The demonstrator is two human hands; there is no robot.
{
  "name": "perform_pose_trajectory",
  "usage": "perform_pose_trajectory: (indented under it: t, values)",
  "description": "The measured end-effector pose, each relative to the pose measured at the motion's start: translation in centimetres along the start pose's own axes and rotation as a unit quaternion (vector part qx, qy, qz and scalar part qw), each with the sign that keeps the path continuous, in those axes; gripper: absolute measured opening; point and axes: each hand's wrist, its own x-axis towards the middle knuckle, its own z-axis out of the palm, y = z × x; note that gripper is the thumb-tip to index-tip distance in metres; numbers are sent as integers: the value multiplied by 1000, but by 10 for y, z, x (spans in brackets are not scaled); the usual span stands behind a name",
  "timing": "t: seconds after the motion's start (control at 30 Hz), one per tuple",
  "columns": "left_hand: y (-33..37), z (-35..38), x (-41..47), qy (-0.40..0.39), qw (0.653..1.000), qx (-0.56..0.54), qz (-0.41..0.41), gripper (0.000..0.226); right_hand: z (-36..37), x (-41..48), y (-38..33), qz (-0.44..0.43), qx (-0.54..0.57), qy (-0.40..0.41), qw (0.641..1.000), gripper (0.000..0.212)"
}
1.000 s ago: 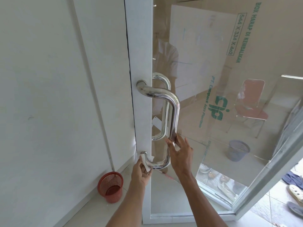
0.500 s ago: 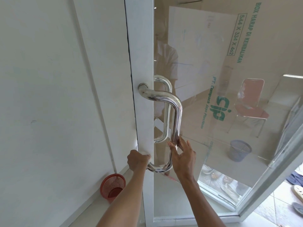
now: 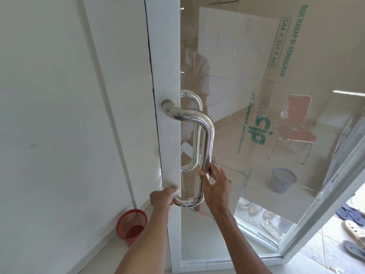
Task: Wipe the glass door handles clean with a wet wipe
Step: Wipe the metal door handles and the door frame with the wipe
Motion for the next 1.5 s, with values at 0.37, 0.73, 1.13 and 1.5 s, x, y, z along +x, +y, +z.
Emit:
perform_pose_trajectory:
  t: [0.37, 0.73, 1.13, 1.5]
  values:
    - [-20, -7, -10, -57, 968, -229, -87, 50, -6, -3, -1, -1, 10, -5, 1000, 25]
    - [-46, 18, -20, 64, 896, -424, -113, 37, -17, -14, -3, -54, 7, 0, 999, 20]
    - [-52, -9, -34, -78, 916, -381, -98, 25, -18, -14, 1, -13, -1, -11, 1000, 27]
    - [-7, -6, -26, 73, 897, 405, 161, 31, -19, -18, 4, -15, -5, -16, 1000, 23]
